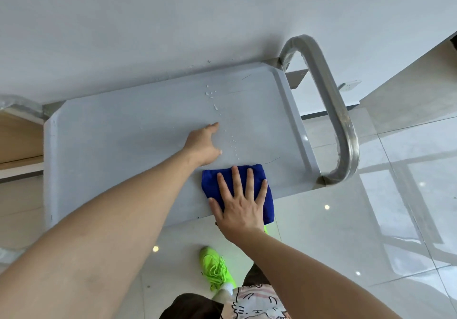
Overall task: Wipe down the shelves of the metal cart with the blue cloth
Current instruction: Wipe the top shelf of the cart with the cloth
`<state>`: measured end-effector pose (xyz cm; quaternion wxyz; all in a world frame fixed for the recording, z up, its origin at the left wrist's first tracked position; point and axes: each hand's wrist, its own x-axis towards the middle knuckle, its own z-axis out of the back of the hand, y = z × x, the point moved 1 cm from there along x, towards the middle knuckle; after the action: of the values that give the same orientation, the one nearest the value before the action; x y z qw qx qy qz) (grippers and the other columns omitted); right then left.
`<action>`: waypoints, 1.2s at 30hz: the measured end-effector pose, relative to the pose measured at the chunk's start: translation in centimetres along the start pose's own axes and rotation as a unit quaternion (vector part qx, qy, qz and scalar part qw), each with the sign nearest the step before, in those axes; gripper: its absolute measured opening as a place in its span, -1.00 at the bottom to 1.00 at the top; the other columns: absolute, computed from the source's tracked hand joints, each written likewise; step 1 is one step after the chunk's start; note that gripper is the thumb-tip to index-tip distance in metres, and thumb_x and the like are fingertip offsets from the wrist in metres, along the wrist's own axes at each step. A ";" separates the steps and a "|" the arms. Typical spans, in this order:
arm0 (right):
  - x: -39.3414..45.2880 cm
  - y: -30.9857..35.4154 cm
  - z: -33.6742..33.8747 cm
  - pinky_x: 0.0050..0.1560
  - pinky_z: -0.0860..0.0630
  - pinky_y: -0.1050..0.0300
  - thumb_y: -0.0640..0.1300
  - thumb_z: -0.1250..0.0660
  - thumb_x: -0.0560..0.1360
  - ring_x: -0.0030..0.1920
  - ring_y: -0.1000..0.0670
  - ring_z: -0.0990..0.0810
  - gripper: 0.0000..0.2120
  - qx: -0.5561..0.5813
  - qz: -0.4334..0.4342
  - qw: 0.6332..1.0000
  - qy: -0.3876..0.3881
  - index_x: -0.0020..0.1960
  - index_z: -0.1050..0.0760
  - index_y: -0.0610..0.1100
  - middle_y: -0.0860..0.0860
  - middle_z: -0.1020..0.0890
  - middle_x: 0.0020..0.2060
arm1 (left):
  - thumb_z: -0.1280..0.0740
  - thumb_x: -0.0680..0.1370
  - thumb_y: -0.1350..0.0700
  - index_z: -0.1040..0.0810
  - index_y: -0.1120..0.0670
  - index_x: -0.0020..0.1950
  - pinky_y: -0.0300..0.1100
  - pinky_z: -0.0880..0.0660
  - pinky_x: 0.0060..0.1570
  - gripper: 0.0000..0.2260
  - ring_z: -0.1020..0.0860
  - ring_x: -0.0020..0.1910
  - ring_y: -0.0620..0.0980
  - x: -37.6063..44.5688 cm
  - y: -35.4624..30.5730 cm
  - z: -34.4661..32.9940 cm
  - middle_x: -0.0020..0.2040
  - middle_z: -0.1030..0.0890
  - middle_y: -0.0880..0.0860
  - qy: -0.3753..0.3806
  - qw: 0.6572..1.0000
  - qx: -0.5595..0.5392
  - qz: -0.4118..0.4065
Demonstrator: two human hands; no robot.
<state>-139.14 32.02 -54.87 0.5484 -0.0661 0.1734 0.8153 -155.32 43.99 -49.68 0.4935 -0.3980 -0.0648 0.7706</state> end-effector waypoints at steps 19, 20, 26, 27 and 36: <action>15.4 2.7 2.0 0.47 0.29 -0.44 0.41 0.08 0.56 0.60 -0.25 0.18 -0.28 -0.037 -0.004 0.998 -0.053 0.62 0.00 0.09 -0.09 0.00 0.64 | -0.38 0.45 0.02 -0.04 -0.05 0.58 0.12 -0.17 0.47 -0.22 -0.02 0.54 0.30 1.5 5.9 2.1 0.61 -0.04 0.10 -0.056 0.981 0.183 0.021; 16.8 2.9 2.4 0.47 0.31 -0.43 0.41 0.11 0.56 0.60 -0.25 0.19 -0.27 -0.036 -0.004 0.998 -0.054 0.62 0.03 0.09 -0.09 0.01 0.64 | -0.40 0.45 -0.01 -0.06 -0.03 0.58 0.09 -0.21 0.46 -0.21 -0.05 0.53 0.28 1.8 5.9 2.1 0.61 -0.07 0.08 -0.059 0.980 0.188 0.025; 24.5 4.0 5.0 0.45 0.35 -0.42 0.42 0.18 0.55 0.59 -0.25 0.24 -0.25 -0.027 -0.013 0.998 -0.054 0.63 0.07 0.08 -0.08 0.10 0.64 | -0.50 0.39 -0.10 0.03 -0.04 0.60 0.04 -0.23 0.46 -0.05 -0.04 0.57 0.19 1.5 6.6 2.1 0.62 0.00 -0.02 -0.051 0.975 0.214 0.029; 25.5 4.2 5.4 0.45 0.35 -0.42 0.41 0.18 0.55 0.59 -0.26 0.23 -0.25 -0.026 -0.016 0.998 -0.055 0.63 0.07 0.07 -0.09 0.11 0.64 | -0.49 0.40 -0.10 0.05 -0.05 0.60 0.04 -0.19 0.47 -0.05 -0.03 0.57 0.18 1.7 6.5 2.1 0.62 0.01 -0.02 -0.047 0.974 0.217 0.033; 29.8 5.4 6.8 0.46 0.25 -0.46 0.39 0.14 0.57 0.59 -0.31 0.13 -0.24 -0.029 -0.003 0.997 -0.075 0.61 -0.04 -0.04 -0.20 -0.03 0.61 | -0.46 0.45 -0.06 0.08 -0.03 0.60 0.07 0.01 0.53 -0.09 -0.02 0.57 0.23 2.1 6.3 2.0 0.62 0.03 0.01 -0.030 0.971 0.233 0.049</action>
<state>-155.14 58.53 -56.30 0.5599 -0.0207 0.1078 0.8213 -161.53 43.09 -52.63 0.5318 -0.2515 0.1212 0.7995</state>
